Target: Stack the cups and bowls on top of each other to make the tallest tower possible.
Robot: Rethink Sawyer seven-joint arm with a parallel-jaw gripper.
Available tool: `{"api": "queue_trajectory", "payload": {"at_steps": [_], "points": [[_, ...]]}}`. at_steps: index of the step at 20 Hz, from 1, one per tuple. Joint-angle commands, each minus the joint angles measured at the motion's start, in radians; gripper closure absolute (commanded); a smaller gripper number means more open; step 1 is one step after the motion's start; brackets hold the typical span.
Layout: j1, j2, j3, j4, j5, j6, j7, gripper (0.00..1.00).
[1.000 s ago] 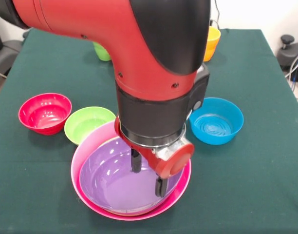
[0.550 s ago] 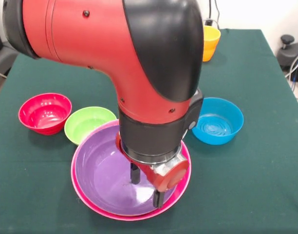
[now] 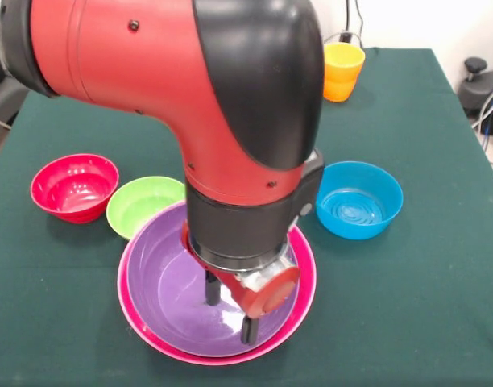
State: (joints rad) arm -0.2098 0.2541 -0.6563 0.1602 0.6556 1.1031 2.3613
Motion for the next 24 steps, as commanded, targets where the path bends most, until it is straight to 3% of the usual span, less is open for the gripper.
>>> {"api": "queue_trajectory", "payload": {"at_steps": [1, 4, 16, 20, 24], "points": [[0.015, -0.170, 0.147, 0.226, -0.089, 0.009, -0.149, 0.00], [0.012, -0.221, 0.143, 0.253, -0.093, 0.051, -0.145, 0.00], [-0.002, -0.288, 0.162, 0.358, -0.133, 0.019, -0.167, 0.00], [0.009, -0.328, 0.150, 0.434, -0.163, 0.006, -0.112, 0.00], [0.032, -0.374, 0.122, 0.528, -0.180, 0.021, 0.003, 0.00]]}}
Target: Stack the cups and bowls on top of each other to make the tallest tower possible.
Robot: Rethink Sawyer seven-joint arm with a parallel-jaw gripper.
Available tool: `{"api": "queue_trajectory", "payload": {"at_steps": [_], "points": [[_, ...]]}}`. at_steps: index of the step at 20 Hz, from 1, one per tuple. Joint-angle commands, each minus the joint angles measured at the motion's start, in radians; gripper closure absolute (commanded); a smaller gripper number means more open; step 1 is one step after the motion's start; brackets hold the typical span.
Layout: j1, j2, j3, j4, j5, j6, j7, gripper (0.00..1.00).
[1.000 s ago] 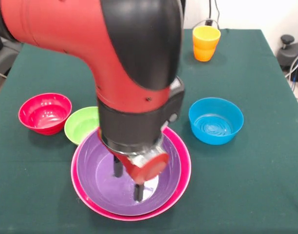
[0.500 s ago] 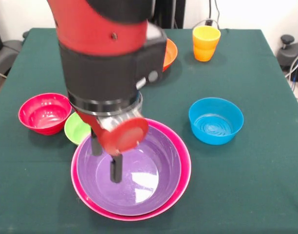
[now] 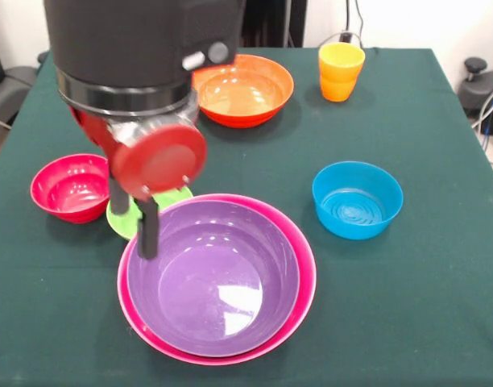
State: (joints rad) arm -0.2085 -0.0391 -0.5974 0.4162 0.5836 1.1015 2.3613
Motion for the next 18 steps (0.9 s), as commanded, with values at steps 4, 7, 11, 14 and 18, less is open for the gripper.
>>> {"api": "queue_trajectory", "payload": {"at_steps": [4, 7, 11, 14, 18], "points": [[0.050, -0.117, 0.052, 0.365, -0.107, 0.015, 0.103, 0.00], [0.061, -0.133, 0.047, 0.408, -0.106, 0.004, 0.127, 0.00], [0.084, -0.145, 0.038, 0.449, -0.096, 0.000, 0.165, 0.00], [0.113, -0.159, 0.027, 0.485, -0.093, -0.002, 0.192, 0.00], [0.160, -0.189, 0.026, 0.568, -0.095, -0.044, 0.185, 0.00]]}}
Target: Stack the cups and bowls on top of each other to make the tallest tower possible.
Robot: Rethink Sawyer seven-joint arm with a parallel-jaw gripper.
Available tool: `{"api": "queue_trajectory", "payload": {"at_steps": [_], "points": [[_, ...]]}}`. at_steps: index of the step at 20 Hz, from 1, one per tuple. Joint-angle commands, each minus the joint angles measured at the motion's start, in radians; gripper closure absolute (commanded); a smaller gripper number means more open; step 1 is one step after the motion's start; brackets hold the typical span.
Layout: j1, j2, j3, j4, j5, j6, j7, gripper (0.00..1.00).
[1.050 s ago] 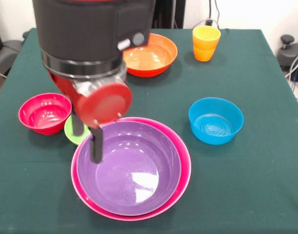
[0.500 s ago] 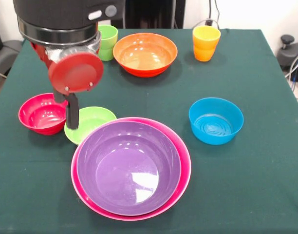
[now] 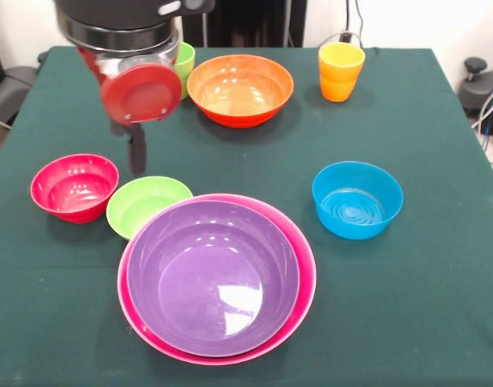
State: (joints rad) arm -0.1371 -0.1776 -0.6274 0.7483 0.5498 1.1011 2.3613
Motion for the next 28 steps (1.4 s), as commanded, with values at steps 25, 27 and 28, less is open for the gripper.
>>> {"api": "queue_trajectory", "payload": {"at_steps": [25, 27, 28], "points": [[0.144, -0.167, 0.071, 0.596, -0.035, -0.289, 0.146, 0.00], [0.145, -0.165, 0.071, 0.611, -0.025, -0.301, 0.170, 0.00], [0.152, -0.163, 0.066, 0.617, -0.017, -0.296, 0.195, 0.00]]}}
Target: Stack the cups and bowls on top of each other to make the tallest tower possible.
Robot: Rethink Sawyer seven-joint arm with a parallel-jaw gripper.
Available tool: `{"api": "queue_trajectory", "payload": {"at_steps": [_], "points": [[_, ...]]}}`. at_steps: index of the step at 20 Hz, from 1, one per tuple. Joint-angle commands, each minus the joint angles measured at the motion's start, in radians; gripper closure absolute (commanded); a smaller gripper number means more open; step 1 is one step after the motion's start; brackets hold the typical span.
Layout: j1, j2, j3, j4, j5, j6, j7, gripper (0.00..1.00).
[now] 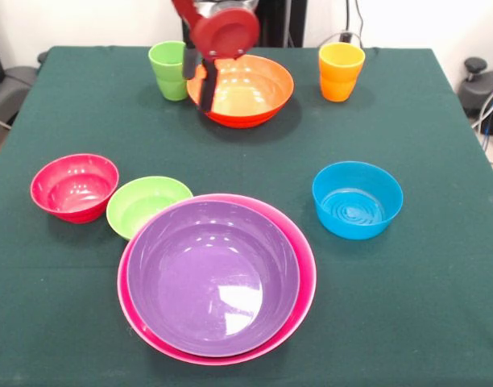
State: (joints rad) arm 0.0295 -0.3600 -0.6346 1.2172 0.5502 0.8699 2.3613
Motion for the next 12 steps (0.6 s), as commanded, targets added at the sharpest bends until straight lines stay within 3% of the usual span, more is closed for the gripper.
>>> {"api": "queue_trajectory", "payload": {"at_steps": [1, 12], "points": [[-0.008, 0.022, 0.068, 0.154, -0.010, -0.065, 0.220, 0.00], [0.102, 0.056, 0.023, 0.178, 0.086, 0.002, 0.490, 0.00]]}}
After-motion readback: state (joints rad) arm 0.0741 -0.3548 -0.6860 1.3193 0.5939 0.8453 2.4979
